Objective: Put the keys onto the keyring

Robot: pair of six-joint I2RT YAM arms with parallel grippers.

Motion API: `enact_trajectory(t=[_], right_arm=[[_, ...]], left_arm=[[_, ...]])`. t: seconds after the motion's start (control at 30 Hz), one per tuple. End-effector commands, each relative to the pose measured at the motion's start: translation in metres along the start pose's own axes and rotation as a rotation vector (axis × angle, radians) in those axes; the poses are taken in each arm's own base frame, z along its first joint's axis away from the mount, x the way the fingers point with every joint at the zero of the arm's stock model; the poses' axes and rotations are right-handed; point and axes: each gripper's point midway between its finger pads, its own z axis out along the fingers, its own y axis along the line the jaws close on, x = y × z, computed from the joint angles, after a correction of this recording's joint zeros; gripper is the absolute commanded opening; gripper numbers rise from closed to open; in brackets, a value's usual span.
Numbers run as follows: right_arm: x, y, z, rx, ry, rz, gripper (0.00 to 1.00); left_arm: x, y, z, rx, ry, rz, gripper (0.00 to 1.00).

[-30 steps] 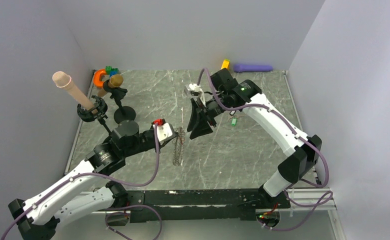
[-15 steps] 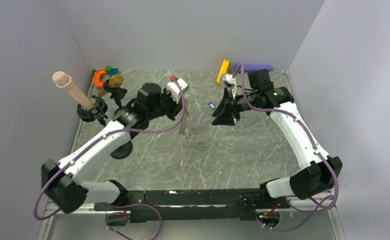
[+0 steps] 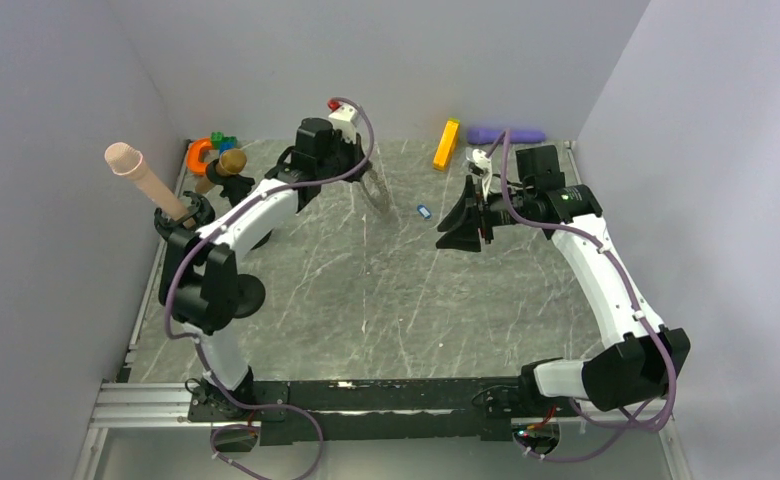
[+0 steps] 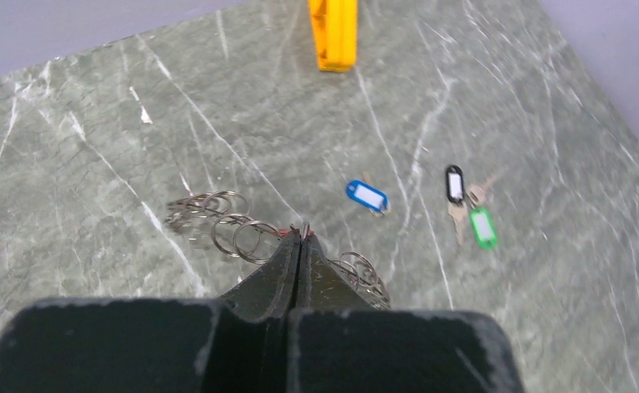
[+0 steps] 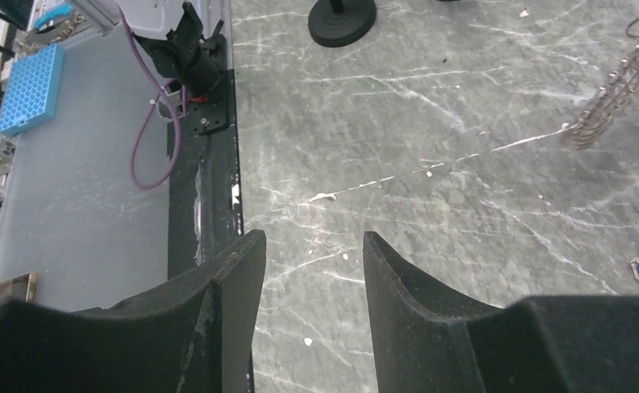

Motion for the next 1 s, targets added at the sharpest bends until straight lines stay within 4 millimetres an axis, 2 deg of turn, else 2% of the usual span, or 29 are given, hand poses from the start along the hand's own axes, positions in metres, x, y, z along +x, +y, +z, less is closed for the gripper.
enact_trajectory(t=[0.0,0.13,0.3,0.33,0.43,0.73,0.8,0.9,0.97], right_arm=[[-0.011,0.005,-0.002,-0.022,-0.044,-0.052,0.52],[-0.007,0.004,-0.002,-0.021,-0.041,-0.048,0.52],[-0.007,0.002,0.000,-0.035,-0.046,-0.033,0.52],[-0.007,0.002,0.000,-0.039,-0.048,-0.029,0.52],[-0.006,0.002,0.002,-0.042,-0.048,-0.021,0.53],[0.002,0.001,0.002,-0.034,-0.044,-0.014,0.54],[0.002,0.001,0.002,-0.030,-0.044,-0.014,0.54],[0.005,-0.001,0.002,-0.021,-0.039,-0.016,0.55],[0.007,-0.002,0.002,-0.012,-0.033,-0.019,0.55]], left_arm=[[-0.047,0.011,0.014,0.022,-0.177,-0.066,0.00],[-0.010,0.030,0.013,-0.008,-0.116,-0.062,0.00],[0.041,0.040,-0.014,-0.059,-0.053,-0.067,0.00],[0.058,0.042,-0.019,-0.072,-0.025,-0.074,0.00],[0.084,0.047,-0.032,-0.109,0.012,-0.094,0.00],[0.136,0.055,-0.060,-0.184,0.090,-0.145,0.00],[0.141,0.054,-0.065,-0.190,0.106,-0.148,0.09],[0.139,0.053,-0.078,-0.210,0.115,-0.135,0.35],[0.134,0.051,-0.088,-0.216,0.111,-0.117,0.43]])
